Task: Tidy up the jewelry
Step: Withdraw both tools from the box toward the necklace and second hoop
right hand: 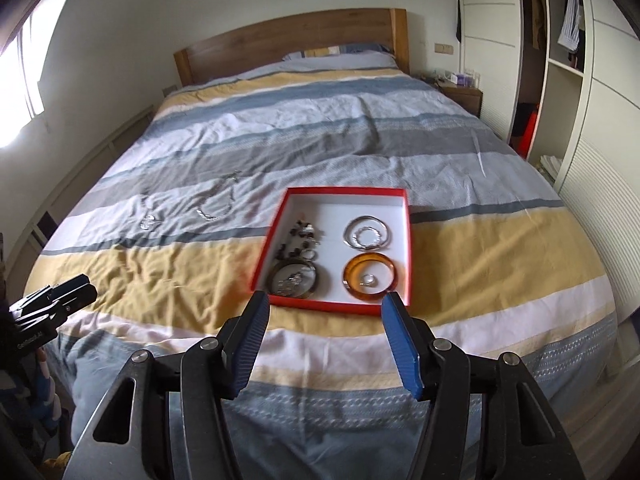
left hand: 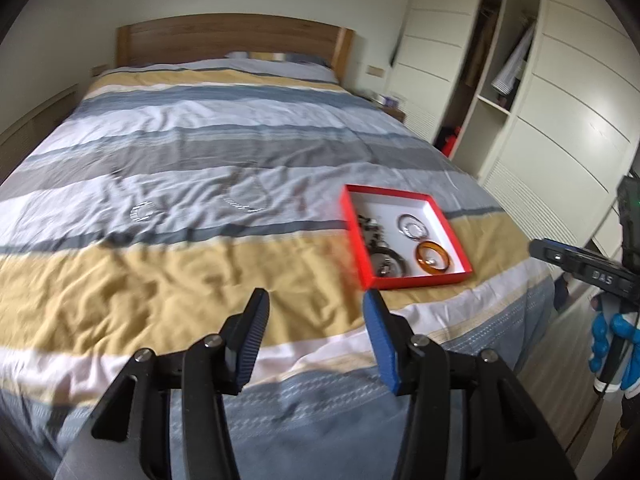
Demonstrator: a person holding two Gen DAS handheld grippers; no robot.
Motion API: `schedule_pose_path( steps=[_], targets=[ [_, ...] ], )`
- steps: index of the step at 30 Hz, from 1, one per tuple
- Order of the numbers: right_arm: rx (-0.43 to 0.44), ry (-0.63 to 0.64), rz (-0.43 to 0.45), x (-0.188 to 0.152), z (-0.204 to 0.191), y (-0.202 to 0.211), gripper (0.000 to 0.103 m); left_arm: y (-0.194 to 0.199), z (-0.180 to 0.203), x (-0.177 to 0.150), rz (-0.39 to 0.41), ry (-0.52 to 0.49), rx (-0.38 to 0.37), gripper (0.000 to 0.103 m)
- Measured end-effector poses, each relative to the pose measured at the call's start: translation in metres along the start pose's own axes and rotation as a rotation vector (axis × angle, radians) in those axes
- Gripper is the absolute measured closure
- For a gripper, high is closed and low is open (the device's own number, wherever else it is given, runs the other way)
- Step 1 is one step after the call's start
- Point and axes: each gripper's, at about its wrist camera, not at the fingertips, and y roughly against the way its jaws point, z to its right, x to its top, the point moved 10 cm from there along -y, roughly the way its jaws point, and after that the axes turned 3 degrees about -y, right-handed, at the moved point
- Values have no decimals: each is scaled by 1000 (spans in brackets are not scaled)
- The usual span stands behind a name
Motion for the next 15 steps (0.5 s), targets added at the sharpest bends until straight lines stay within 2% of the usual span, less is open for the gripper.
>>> schedule_pose_path(
  steps=[4, 8, 15],
  targets=[
    [34, 14, 38, -2, -20, 24, 44, 29, -24, -10, 28, 42, 49, 56],
    [71, 32, 72, -4, -40, 46, 34, 54, -43, -16, 54, 80, 84, 52],
    [128, 63, 123, 4, -72, 71, 30, 86, -82, -20, 93, 148, 145, 50]
  ],
)
